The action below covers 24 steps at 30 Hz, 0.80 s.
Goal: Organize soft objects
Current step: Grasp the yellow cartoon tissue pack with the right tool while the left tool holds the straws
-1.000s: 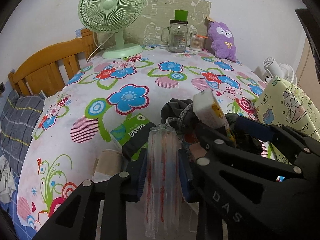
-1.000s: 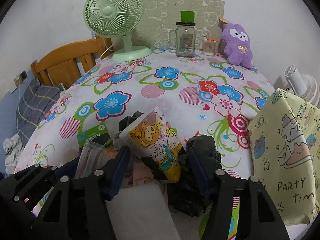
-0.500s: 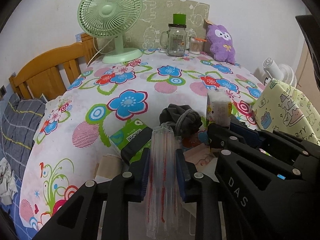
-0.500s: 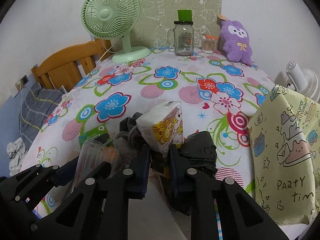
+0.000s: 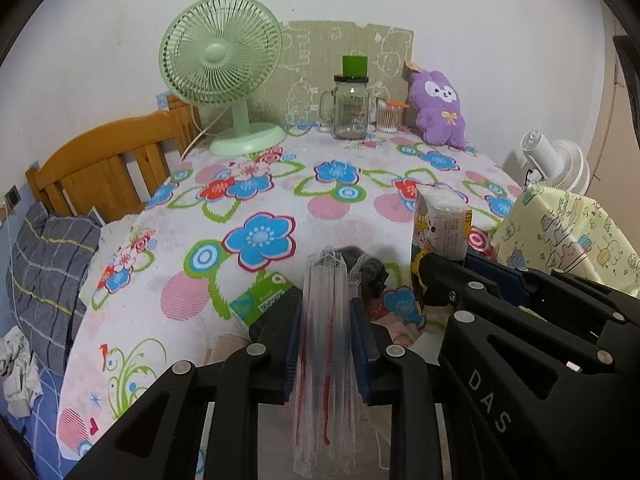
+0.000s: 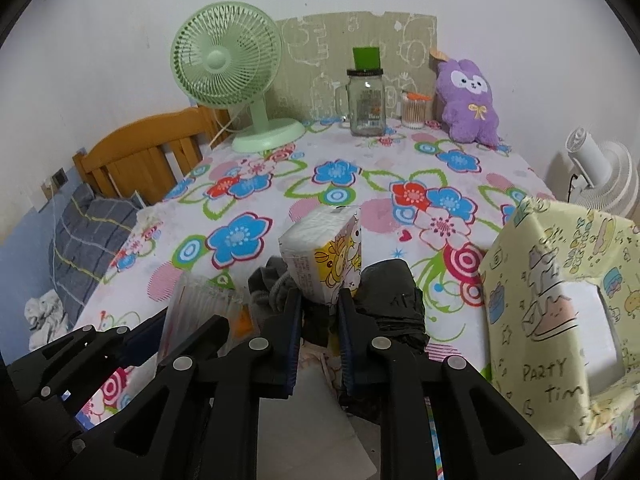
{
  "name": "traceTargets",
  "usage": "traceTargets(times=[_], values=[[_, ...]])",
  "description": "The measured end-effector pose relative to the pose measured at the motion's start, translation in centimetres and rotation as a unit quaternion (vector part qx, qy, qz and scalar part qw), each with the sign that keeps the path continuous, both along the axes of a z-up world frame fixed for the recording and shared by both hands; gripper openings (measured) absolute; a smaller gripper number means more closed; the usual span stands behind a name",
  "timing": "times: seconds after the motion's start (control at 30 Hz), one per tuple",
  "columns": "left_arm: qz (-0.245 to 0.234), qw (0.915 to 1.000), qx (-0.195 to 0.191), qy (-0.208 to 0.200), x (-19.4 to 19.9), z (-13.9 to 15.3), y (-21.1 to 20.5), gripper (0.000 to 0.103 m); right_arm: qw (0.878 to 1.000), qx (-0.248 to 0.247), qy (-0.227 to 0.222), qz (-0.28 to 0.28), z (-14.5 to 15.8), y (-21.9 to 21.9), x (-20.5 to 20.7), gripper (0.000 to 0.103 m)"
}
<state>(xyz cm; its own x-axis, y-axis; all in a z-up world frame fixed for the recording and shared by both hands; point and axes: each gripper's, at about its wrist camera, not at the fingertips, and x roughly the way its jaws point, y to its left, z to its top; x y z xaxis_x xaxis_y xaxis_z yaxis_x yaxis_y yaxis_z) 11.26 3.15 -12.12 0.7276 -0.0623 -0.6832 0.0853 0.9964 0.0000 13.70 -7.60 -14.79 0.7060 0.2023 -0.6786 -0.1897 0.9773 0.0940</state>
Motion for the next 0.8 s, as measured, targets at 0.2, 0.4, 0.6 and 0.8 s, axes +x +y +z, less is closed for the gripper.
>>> traceTargets(times=[0.2, 0.4, 0.6, 0.8], values=[[-0.001, 0.9999, 0.002, -0.016, -0.3, 1.5, -0.5, 0.022, 1.000, 0.004, -0.014, 0.000, 1.7, -0.4, -0.6, 0.020], [-0.002, 0.9995, 0.002, -0.032, -0.7, 2.8, -0.8, 0.022, 1.000, 0.007, -0.026, -0.002, 3.3, -1.0, -1.2, 0.020], [-0.002, 0.9992, 0.003, -0.039, -1.1, 3.4, -1.1, 0.022, 0.999, 0.012, -0.036, -0.001, 4.2, -1.4, -1.8, 0.020], [0.000, 0.9993, 0.005, -0.036, -1.2, 3.5, -1.1, 0.022, 0.999, 0.016, -0.030, 0.000, 4.1, -1.3, -2.1, 0.020]])
